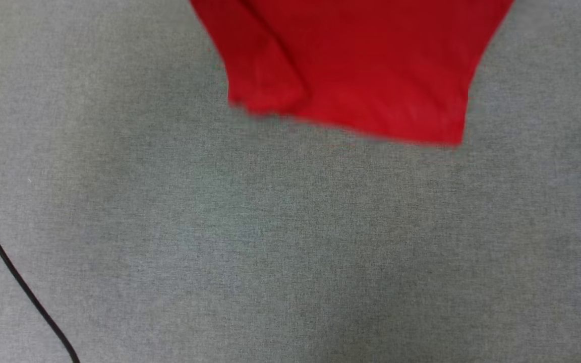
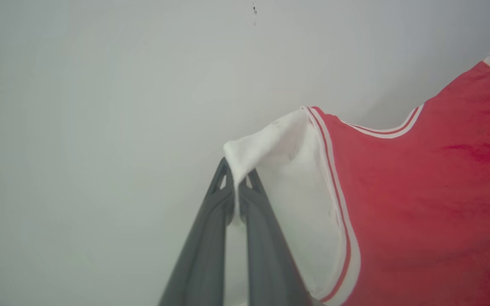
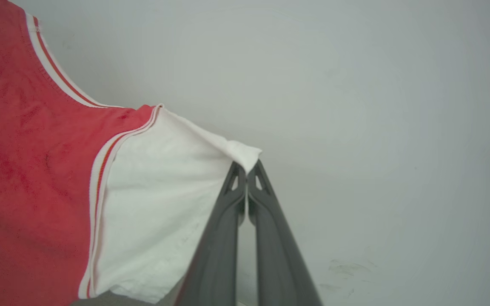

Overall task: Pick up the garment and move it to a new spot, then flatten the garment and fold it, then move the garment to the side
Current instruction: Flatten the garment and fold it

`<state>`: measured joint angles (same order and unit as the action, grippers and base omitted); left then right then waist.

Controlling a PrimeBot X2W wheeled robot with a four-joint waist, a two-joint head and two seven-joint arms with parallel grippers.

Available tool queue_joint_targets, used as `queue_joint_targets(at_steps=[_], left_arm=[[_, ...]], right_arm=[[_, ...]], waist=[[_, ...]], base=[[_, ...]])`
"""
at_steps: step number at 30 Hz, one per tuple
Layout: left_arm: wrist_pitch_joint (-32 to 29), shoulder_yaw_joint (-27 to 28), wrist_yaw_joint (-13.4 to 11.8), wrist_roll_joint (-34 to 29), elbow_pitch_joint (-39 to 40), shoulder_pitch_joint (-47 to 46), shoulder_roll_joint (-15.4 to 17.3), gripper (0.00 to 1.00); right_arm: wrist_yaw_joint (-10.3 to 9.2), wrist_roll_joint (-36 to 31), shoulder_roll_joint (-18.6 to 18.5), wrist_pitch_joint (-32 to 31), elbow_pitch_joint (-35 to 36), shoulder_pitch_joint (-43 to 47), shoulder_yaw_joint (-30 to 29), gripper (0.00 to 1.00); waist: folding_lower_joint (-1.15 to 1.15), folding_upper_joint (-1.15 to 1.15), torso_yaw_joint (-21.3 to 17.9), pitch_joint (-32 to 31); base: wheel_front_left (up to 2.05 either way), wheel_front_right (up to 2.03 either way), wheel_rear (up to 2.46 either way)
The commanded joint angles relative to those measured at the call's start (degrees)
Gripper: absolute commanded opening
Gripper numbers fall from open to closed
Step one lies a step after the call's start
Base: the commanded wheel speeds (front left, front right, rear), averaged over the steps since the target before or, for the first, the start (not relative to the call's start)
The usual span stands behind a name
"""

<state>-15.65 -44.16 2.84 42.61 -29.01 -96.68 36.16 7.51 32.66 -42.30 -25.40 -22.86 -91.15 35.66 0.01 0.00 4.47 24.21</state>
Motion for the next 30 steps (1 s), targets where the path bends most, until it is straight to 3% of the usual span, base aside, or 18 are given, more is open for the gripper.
queue_joint_targets(at_steps=[1, 8, 14, 24, 30], left_arm=[[0.9, 0.5, 0.0, -0.2, -0.7, -1.5, -0.4, 0.0], [3.6, 0.9, 1.7, -0.4, -6.0, -6.1, -1.9, 0.0], [6.7, -0.8, 3.0, 0.3, -9.6, -1.9, -3.6, 0.0], [15.9, -4.7, 4.2, 3.8, -11.2, 17.6, -5.4, 0.0], [20.9, -6.1, 3.1, 6.8, -9.3, 34.0, -4.3, 0.0]], right_arm=[[-0.04, -0.9, 0.8, 0.9, -1.0, -2.2, 0.3, 0.0], [-0.04, -2.6, 4.0, 4.4, -7.9, -10.0, 3.1, 0.0], [-0.04, -1.1, 5.7, 7.7, -12.0, -7.2, 7.5, 0.0], [-0.04, 5.9, 8.8, 17.5, -16.0, 10.8, 13.7, 0.0], [-0.04, 9.9, 6.8, 21.9, -15.2, 24.3, 18.2, 0.0]], waist=[[-0.01, 0.0, 0.1, 0.4], [-0.01, 0.0, 0.2, 1.3], [-0.01, 0.0, 0.0, 2.3], [-0.01, 0.0, -1.1, -0.2], [-0.01, 0.0, -1.0, -3.8]], base=[[0.0, 0.0, 0.0], [0.0, 0.0, 0.0], [0.0, 0.0, 0.0], [0.0, 0.0, 0.0], [0.0, 0.0, 0.0]])
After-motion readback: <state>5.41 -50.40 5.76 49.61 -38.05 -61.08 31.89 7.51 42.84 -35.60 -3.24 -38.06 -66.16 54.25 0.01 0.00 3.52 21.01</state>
